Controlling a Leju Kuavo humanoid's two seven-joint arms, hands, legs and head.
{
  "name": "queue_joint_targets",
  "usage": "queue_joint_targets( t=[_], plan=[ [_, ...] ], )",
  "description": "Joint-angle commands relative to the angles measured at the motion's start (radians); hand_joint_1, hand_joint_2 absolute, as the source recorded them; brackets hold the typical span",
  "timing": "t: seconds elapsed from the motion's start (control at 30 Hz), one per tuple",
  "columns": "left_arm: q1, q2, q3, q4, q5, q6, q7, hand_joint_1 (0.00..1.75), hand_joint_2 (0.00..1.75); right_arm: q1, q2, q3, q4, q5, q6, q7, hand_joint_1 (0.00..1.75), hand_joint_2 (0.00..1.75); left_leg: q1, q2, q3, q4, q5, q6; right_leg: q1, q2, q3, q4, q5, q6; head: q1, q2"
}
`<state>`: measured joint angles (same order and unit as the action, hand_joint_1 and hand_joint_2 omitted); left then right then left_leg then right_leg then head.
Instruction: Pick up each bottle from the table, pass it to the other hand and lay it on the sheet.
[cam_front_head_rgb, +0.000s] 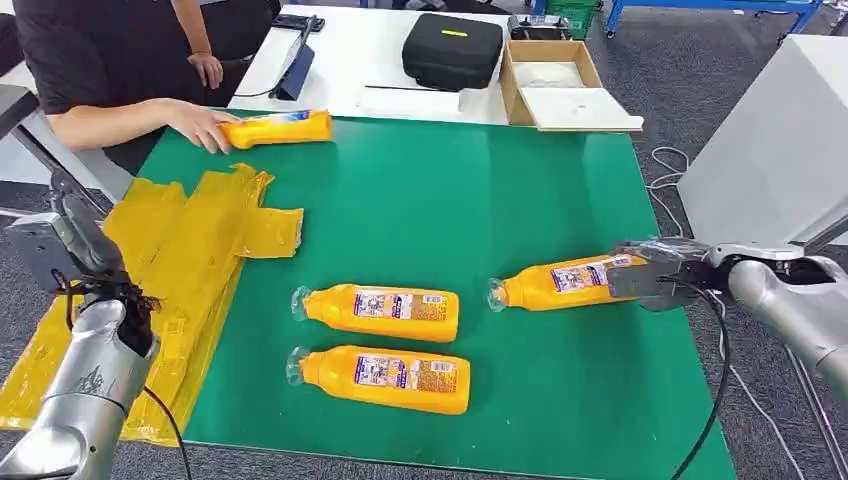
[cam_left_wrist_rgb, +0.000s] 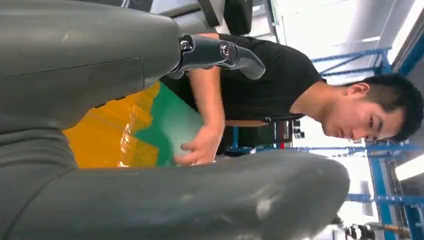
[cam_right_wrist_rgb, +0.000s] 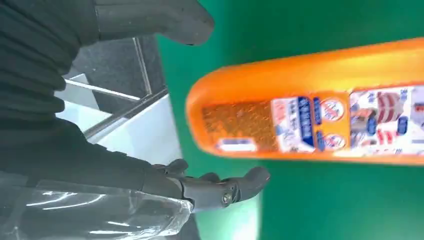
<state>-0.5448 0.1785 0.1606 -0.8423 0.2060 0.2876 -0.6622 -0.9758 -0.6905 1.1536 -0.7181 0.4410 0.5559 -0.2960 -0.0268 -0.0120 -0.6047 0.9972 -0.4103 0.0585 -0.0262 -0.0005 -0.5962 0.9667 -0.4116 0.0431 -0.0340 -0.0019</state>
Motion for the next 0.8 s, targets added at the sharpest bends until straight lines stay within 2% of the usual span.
queue_joint_targets(
  t=[0.03, 0.17, 0.37, 0.8],
  plan=[
    [-0.091, -0.032, -0.019, 0.125, 0.0, -0.001, -0.011, 0.0, 0.0, 0.007, 0.179, 0.081, 0.286, 0.028, -0.059, -0.046, 0.0, 1.75, 0.002, 0.0, 0.002, 0.0, 0.0, -0.004, 0.002, 0.0, 0.003, -0.001, 0.0, -0.002, 0.0, 0.0],
    [-0.087, -0.036, -0.013, 0.126, -0.001, -0.007, -0.017, 0.0, 0.0, 0.024, 0.25, 0.073, 0.366, 0.042, -0.094, -0.041, 0.0, 1.75, 0.003, 0.004, 0.004, -0.001, -0.001, -0.005, 0.003, 0.002, 0.005, -0.003, 0.001, -0.003, 0.0, 0.0],
    [-0.088, -0.039, -0.013, 0.128, -0.004, -0.011, -0.017, 0.0, 0.0, 0.025, 0.258, 0.07, 0.383, 0.048, -0.096, -0.042, 0.0, 1.75, 0.003, 0.002, 0.006, -0.001, 0.0, -0.004, 0.003, 0.0, 0.006, -0.002, 0.001, -0.003, 0.0, 0.0],
    [-0.113, -0.072, -0.018, 0.157, -0.02, -0.011, -0.032, 0.0, 0.0, 0.114, 0.291, 0.047, 0.438, 0.053, -0.147, -0.015, 0.0, 1.75, 0.005, -0.001, 0.015, -0.001, 0.002, -0.005, 0.004, -0.002, 0.016, -0.005, 0.002, -0.003, 0.0, 0.0]
  ],
)
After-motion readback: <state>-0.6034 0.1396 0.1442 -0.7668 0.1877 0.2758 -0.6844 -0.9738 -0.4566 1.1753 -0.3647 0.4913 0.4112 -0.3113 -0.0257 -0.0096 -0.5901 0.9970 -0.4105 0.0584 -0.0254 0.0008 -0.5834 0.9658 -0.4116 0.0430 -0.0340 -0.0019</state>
